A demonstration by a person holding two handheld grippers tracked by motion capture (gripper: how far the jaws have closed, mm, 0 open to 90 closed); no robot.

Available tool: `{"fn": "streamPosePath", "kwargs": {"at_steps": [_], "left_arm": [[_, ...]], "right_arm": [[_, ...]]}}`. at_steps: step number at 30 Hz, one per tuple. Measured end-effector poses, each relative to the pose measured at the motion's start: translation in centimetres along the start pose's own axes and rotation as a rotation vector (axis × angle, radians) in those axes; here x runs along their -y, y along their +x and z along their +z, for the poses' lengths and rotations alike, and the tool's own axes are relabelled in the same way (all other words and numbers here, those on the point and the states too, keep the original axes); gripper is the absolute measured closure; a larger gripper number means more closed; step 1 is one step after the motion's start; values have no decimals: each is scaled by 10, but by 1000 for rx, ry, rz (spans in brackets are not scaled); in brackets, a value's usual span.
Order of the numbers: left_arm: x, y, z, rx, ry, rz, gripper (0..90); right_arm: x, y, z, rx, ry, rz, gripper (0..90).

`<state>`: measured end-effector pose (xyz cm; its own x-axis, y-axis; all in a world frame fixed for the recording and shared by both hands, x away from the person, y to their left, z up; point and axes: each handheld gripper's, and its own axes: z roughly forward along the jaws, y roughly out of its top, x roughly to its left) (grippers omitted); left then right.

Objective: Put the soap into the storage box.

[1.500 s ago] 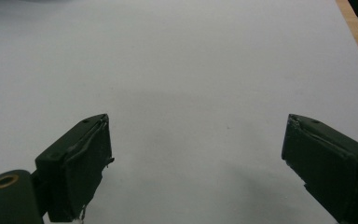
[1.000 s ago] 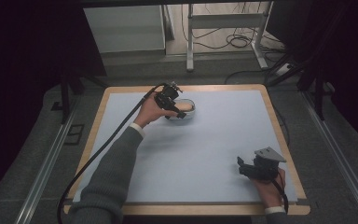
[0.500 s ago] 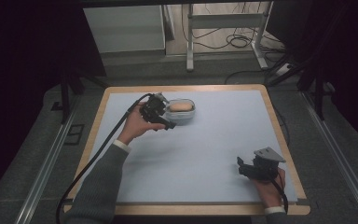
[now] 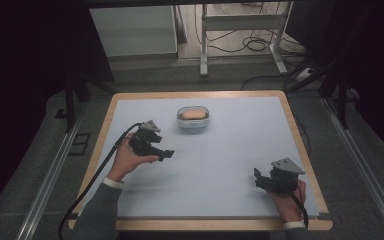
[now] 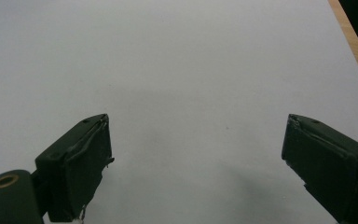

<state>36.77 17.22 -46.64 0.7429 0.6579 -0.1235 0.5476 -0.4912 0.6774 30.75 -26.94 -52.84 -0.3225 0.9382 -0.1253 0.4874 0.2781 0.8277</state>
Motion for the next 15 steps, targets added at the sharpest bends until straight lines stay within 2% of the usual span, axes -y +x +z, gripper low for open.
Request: {"fn": "streamPosePath", "kwargs": {"at_steps": [4,9,13,15], "left_arm": [[24,0,-6,-7,-13,-36,212],[51,3,-12,-34,-5,-77,209],[69,7,-13,-44,-31,-124,210],[74,10,-11,-69,-4,-130,209]], "right_arm": [[0,0,0,1,-1,0,84],[0,0,0,2,-2,-1,84],[0,0,-1,0,-7,1,84],[0,0,-1,-1,-6,1,84]]}}
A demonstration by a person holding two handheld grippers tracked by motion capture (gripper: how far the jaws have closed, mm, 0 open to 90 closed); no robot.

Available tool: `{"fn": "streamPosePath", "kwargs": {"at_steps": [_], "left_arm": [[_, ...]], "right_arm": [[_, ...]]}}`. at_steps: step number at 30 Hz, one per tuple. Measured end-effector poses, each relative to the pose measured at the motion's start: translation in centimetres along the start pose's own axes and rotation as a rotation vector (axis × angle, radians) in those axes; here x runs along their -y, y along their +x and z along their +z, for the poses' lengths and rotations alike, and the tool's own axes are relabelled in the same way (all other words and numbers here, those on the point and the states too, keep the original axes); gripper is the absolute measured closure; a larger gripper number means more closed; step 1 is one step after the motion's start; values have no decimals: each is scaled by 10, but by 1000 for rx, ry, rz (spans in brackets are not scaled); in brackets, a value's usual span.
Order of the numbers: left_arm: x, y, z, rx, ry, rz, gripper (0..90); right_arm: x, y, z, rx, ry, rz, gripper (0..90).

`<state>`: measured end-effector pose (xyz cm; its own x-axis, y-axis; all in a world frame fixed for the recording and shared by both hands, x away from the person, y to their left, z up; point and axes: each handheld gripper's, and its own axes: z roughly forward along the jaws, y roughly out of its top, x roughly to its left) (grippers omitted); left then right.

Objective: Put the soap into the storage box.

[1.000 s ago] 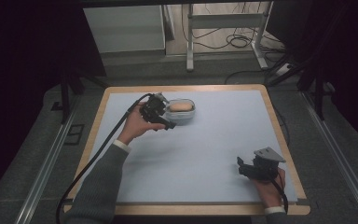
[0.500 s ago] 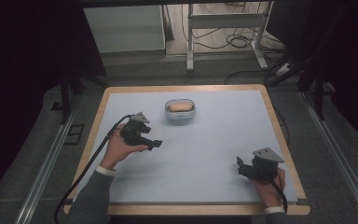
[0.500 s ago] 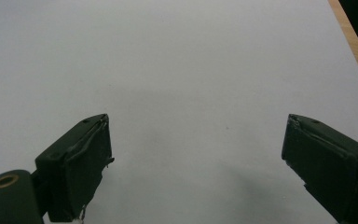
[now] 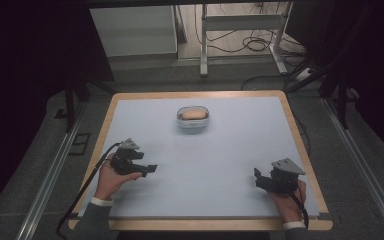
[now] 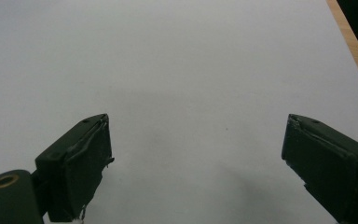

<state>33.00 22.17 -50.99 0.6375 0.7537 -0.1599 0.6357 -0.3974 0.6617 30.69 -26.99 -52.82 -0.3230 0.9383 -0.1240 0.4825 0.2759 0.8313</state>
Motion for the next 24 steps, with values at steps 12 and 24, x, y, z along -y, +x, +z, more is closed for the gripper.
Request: {"fn": "streamPosePath", "kwargs": {"at_steps": [12,24], "left_arm": [[8,4,0,-18,-2,-22,206],[10,5,0,-11,0,-36,197]], "right_arm": [[0,-1,-1,-11,-8,5,84],[0,-4,-1,-35,-9,25,84]]}}
